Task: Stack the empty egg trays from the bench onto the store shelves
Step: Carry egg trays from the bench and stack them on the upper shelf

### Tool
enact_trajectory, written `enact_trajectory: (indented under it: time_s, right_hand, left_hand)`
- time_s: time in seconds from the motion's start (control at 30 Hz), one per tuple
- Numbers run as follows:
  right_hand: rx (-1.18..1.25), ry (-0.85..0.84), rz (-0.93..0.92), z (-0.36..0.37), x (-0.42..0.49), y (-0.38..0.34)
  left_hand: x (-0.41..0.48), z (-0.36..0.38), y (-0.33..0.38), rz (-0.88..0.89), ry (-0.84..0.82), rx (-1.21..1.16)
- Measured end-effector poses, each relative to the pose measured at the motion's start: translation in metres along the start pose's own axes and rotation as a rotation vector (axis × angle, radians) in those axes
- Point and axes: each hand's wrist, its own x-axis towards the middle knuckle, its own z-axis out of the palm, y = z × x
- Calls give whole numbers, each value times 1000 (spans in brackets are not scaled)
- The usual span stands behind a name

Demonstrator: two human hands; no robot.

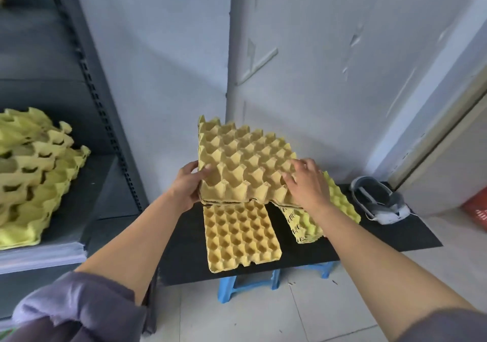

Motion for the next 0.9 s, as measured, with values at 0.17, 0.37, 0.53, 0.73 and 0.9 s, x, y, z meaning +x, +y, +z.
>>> enact_trajectory:
  time_s: [0.17,0.37,0.53,0.73,0.9]
  right_hand:
    - [246,-101,238,-50,-43,0]
    - [735,-53,240,-115,-89,-31]
    - [987,75,184,-149,-108,-75]
    - [1174,138,112,-180,-113,-151]
    - [1252,170,29,-190,-117,-243]
  left_hand:
    - [-82,-2,29,101,14,-10]
    - [-180,-14,73,236,64,60]
    - [-234,-20,117,386,146,73]
    - [-285,-63,158,805,266,305]
    - [-315,-147,188,906,310,447]
